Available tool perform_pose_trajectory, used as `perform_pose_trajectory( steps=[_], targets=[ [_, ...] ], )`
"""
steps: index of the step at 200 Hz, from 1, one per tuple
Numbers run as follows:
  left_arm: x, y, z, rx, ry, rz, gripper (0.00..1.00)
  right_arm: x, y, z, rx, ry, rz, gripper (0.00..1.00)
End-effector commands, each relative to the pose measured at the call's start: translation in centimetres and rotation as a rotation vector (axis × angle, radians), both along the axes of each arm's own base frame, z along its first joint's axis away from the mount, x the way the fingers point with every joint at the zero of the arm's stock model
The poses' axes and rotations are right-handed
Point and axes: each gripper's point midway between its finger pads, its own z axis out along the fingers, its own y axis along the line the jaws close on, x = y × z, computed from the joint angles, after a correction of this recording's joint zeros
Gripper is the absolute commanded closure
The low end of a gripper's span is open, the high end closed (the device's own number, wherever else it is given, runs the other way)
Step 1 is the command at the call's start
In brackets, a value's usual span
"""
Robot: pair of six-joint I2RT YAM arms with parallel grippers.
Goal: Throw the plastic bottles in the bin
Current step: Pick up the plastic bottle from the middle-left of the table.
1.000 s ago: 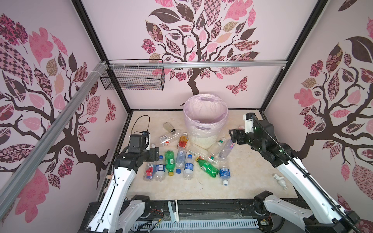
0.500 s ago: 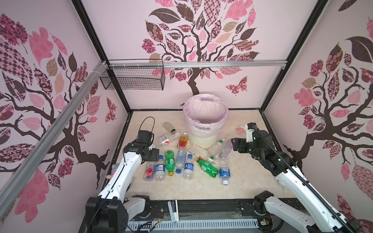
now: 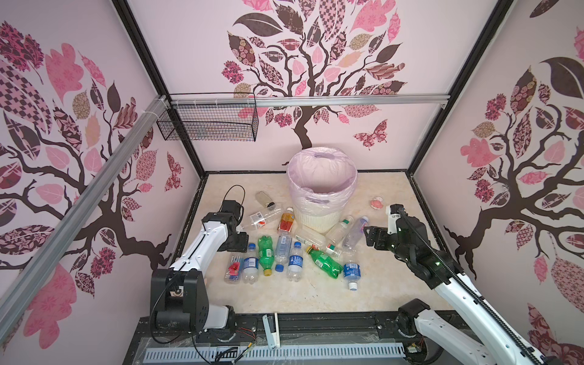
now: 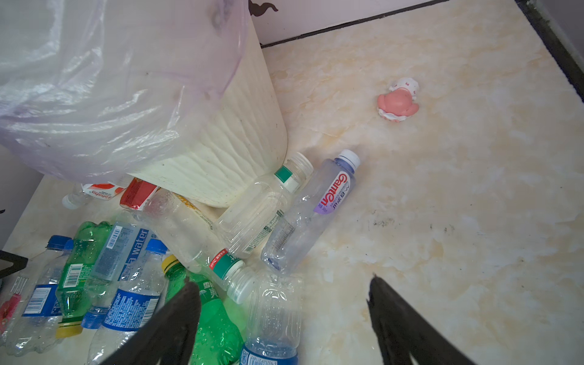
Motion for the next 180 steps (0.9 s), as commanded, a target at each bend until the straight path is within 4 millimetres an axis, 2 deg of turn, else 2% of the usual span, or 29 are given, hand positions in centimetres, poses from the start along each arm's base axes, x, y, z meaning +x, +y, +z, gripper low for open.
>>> perform_pose_trajectory(
  steps=[1, 71, 180],
  targets=[
    [0.6, 0.2, 0.7, 0.008, -0.004, -0.011, 0.3, -0.3, -0.1, 0.4, 0.013, -0.012, -0.002, 0.14],
    [0.3, -0.3, -1.8, -0.016, 0.123, -0.027, 0.34, -0.2, -0.2, 0.4, 0.002, -0.017, -0.003, 0.14],
    [0.0, 0.5, -3.4, 0.014, 0.202, 0.001, 0.39, -0.2, -0.2, 0.3, 0.0, -0.016, -0.007, 0.14]
  ],
)
